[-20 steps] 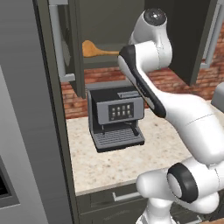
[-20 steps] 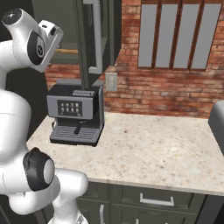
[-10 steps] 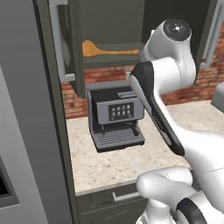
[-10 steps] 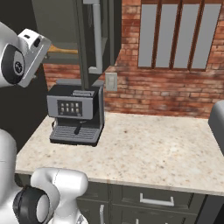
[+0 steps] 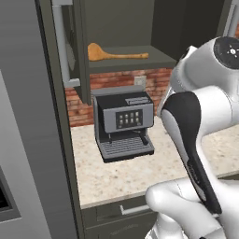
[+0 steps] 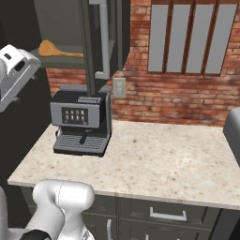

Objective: Organize the utensils by type. Pick up the wooden spoons from the counter and place them in the open cabinet. Then pick up the metallic utensils from the counter and place them in the open drawer.

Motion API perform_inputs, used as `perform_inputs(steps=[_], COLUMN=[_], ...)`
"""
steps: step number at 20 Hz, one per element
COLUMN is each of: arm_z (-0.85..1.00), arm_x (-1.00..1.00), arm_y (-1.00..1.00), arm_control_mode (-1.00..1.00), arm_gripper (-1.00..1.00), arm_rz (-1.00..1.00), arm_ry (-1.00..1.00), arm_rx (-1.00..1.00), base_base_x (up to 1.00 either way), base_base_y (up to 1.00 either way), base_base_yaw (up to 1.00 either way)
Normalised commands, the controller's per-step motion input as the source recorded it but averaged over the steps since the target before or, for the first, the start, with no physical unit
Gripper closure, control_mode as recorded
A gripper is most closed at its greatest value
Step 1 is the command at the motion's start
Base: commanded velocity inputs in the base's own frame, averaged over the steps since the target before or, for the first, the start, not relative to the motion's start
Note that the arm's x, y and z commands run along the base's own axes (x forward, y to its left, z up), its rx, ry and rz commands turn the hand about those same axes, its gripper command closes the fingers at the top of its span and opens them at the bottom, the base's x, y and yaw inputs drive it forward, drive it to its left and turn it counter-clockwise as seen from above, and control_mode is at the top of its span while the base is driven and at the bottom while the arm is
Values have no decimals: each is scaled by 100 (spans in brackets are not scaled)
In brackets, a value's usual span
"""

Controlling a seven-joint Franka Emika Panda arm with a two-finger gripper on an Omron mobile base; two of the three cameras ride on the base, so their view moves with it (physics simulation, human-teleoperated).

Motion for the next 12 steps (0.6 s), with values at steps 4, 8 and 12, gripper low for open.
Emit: perform_inputs(steps=[4,8,12], arm_z=[0,-2,-3], arm_x=[-93,-78,-64], arm_y=[-19,-40,-43], arm_control_mode=[-100,-100,-100], arm_gripper=[-100,-100,-100], arm_rz=[-17,-26,-24], arm_ry=[0,0,0], arm_rx=[26,38,37], base_base_x=[0,0,0], base_base_y=[0,0,0], base_base_yaw=[0,0,0])
